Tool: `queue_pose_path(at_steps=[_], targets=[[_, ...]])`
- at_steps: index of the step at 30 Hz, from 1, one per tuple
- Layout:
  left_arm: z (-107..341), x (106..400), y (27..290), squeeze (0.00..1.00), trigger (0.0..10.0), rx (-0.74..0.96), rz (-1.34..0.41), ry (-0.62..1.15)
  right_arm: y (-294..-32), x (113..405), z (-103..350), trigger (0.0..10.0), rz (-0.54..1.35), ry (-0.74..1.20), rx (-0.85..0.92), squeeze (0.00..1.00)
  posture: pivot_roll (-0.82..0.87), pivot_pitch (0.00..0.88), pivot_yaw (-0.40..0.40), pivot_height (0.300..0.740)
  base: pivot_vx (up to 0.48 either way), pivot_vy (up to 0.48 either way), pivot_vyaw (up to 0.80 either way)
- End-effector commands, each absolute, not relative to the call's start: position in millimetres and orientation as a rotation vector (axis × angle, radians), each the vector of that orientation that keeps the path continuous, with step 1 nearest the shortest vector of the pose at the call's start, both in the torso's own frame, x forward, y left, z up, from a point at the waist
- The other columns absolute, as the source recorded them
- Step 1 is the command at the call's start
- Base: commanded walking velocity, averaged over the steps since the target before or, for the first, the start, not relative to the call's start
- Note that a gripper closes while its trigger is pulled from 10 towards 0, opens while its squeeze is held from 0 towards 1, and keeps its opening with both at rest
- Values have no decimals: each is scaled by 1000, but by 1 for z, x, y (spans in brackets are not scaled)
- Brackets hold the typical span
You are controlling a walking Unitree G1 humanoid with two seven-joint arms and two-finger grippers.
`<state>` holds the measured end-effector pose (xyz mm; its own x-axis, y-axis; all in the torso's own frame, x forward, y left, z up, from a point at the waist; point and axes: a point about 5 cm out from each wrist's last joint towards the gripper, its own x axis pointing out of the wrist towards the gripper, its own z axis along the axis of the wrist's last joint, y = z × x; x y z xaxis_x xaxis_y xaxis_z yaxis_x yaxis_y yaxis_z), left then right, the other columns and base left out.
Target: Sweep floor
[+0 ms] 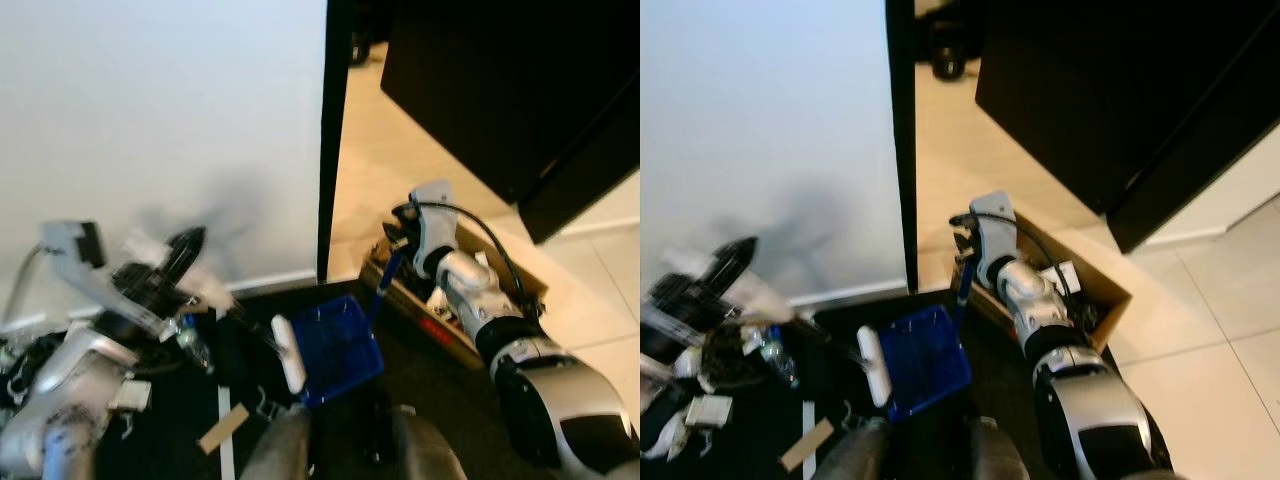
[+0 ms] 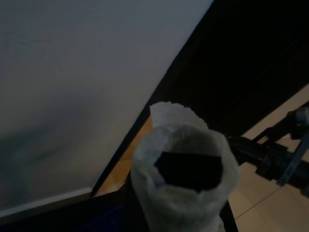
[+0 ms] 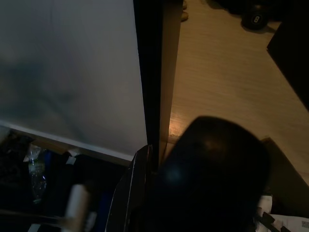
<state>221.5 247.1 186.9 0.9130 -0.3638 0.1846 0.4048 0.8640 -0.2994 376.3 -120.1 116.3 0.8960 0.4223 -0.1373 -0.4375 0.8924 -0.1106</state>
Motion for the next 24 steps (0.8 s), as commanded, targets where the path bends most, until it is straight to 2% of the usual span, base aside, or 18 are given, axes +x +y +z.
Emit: queue_pose_path(at_steps=[1, 7, 12, 24], targets=[[193, 216, 256, 0, 10000, -283, -392, -118, -123, 369, 100, 10000, 447, 174, -145, 0, 306, 245, -35, 740, 0, 0, 0], [191, 215, 274, 0, 10000, -207, -346, -77, -126, 368, 98, 10000, 444, 180, -148, 0, 302, 246, -39, 740, 0, 0, 0], [169, 218, 296, 0, 10000, -132, -254, 13, -127, 369, 99, 10000, 439, 181, -153, 0, 293, 241, -44, 740, 0, 0, 0], [107, 216, 316, 0, 10000, -202, -81, 143, -133, 369, 100, 10000, 419, 171, -156, 0, 257, 236, -52, 740, 0, 0, 0]])
